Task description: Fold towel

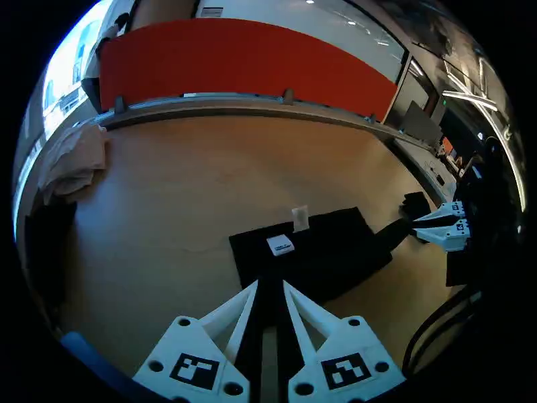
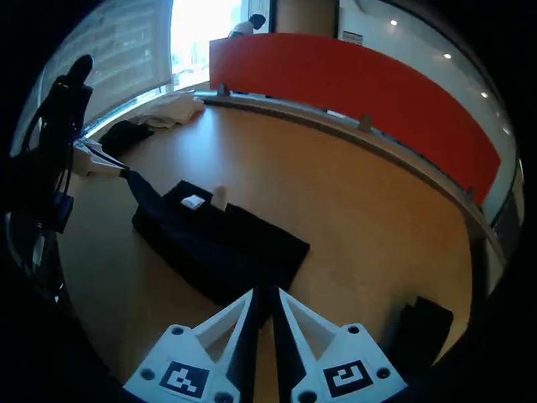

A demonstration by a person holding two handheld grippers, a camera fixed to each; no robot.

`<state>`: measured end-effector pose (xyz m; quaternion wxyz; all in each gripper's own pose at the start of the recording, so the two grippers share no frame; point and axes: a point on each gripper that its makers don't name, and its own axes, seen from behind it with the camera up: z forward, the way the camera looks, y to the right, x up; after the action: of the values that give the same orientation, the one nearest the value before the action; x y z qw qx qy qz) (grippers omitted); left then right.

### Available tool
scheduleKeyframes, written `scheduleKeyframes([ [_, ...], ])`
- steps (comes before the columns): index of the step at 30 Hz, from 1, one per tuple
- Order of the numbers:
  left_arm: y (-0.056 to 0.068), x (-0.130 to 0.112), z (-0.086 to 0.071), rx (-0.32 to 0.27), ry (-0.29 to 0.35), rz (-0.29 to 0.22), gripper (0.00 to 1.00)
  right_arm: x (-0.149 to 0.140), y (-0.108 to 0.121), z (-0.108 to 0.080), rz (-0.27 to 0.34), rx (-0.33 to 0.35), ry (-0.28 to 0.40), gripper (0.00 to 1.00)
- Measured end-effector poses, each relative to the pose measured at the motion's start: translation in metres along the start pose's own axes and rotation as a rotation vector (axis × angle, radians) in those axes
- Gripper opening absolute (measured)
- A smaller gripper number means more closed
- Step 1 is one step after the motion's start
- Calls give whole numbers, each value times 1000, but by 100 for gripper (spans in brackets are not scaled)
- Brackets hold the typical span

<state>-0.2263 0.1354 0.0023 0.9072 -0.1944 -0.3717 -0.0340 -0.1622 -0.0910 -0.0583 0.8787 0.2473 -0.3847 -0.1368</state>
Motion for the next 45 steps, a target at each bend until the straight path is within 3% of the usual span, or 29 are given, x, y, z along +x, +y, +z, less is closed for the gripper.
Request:
scheduleKeyframes([
  [20,-23,-15,56,10,-67,-16,10,-8,15,53,45,-9,-65,12],
  [29,-32,-15,73,25,-82,-31,10,-8,21,73,64,-26,-82,14],
  [39,-39,-8,87,42,-83,-11,12,-3,31,85,43,-64,-82,16],
  [45,-41,-1,91,50,-74,6,14,4,40,90,36,-96,-70,23],
])
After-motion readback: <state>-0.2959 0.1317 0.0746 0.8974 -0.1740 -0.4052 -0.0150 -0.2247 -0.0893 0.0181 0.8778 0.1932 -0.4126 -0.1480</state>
